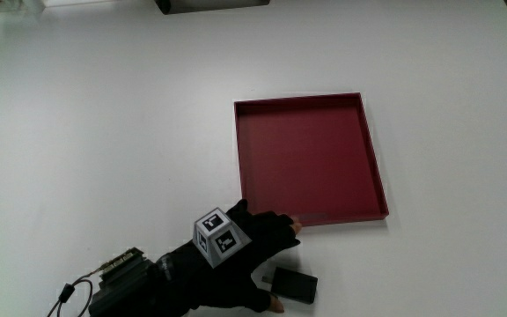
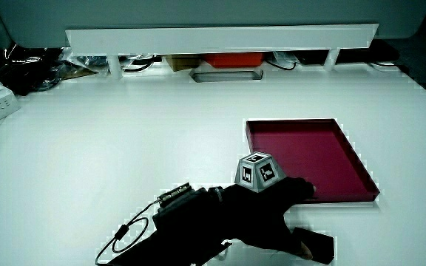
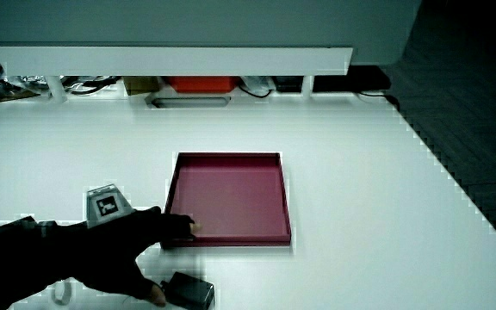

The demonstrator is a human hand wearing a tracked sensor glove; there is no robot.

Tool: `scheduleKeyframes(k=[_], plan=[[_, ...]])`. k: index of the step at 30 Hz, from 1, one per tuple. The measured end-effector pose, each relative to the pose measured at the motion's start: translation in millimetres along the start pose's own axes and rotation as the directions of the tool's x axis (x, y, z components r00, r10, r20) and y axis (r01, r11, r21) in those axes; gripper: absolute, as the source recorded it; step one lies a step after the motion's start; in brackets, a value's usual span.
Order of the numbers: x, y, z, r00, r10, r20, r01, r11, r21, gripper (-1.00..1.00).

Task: Pick charger from desk

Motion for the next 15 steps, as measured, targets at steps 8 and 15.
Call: scheduleKeyframes(k=[8,15], plan=[[3.3,7.7,-21.1,1.000,-0.026,0.016,0.027,0.9991,-0.034,0.00],[9.1,12.1,-35.7,1.000,-0.024,0.002,0.024,0.9977,-0.064,0.00]])
